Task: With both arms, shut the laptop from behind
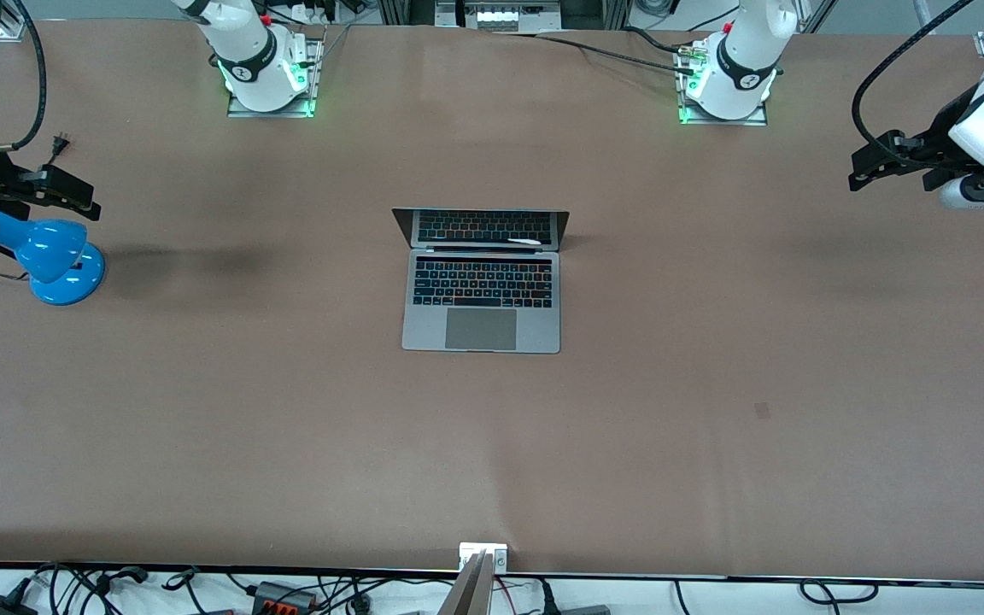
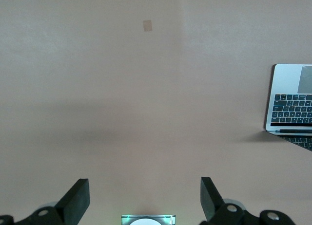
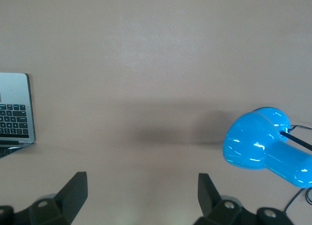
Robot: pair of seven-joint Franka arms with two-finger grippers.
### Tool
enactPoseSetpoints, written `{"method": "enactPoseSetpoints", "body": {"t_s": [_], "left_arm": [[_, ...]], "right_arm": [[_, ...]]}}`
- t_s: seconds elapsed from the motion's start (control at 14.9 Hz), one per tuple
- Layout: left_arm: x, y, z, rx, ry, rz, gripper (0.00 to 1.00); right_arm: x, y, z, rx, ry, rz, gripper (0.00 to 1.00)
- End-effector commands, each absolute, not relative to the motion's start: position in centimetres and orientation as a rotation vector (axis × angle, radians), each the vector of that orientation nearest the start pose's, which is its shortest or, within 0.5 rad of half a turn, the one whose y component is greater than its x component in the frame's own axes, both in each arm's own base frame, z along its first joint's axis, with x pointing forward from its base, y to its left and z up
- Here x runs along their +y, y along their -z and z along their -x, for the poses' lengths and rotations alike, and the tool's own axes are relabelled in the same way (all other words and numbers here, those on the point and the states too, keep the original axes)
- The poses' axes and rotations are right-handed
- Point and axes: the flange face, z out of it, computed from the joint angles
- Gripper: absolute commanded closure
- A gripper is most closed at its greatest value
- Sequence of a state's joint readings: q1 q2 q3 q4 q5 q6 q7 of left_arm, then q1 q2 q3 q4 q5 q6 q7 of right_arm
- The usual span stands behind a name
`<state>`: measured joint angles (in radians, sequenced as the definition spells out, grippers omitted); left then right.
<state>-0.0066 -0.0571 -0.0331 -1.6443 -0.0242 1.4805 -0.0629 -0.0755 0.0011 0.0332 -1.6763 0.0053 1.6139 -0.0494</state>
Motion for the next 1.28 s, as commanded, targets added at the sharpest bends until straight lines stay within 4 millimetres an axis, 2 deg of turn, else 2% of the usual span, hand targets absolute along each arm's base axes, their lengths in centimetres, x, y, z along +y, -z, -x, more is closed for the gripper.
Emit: {"method": "enactPoseSetpoints", "body": {"t_s": [0.0, 0.61, 0.74, 0.81, 0.87, 0.94, 1.08, 1.14, 1.21], "left_arm": [[-2.4, -62.0, -52.5, -0.021, -0.173, 3.170, 0.00], [-2.4, -62.0, -52.5, -0.028, -0.173, 3.170, 0.00], [-2.4, -62.0, -52.5, -0.026, -0.173, 3.172, 0.00], [-2.4, -62.0, -52.5, -0.021, -0.171, 3.175, 0.08], [-2.4, -62.0, -52.5, -0.025, -0.176, 3.176, 0.24], [-2.4, -62.1, -52.4, -0.030, -0.174, 3.176, 0.50], [-2.4, -62.0, -52.2, -0.023, -0.193, 3.174, 0.69], [-2.4, -62.0, -52.1, -0.015, -0.205, 3.175, 0.73], [-2.4, -61.9, -52.1, -0.010, -0.215, 3.175, 0.86]], "right_arm": [[-2.6, -58.1, -54.9, -0.010, -0.090, 3.143, 0.00], [-2.0, -58.4, -55.0, 0.000, -0.092, 3.142, 0.00], [-1.5, -59.2, -55.0, -0.026, -0.127, 3.138, 0.00], [-0.9, -59.1, -54.9, -0.034, -0.158, 3.133, 0.00], [-0.9, -59.0, -54.9, -0.031, -0.161, 3.133, 0.00], [-0.9, -58.5, -55.1, -0.057, -0.180, 3.131, 0.00], [-0.6, -58.1, -55.3, -0.053, -0.192, 3.129, 0.00], [-0.8, -57.7, -55.5, -0.065, -0.206, 3.124, 0.00], [-0.8, -57.4, -55.4, -0.062, -0.230, 3.121, 0.00]]}}
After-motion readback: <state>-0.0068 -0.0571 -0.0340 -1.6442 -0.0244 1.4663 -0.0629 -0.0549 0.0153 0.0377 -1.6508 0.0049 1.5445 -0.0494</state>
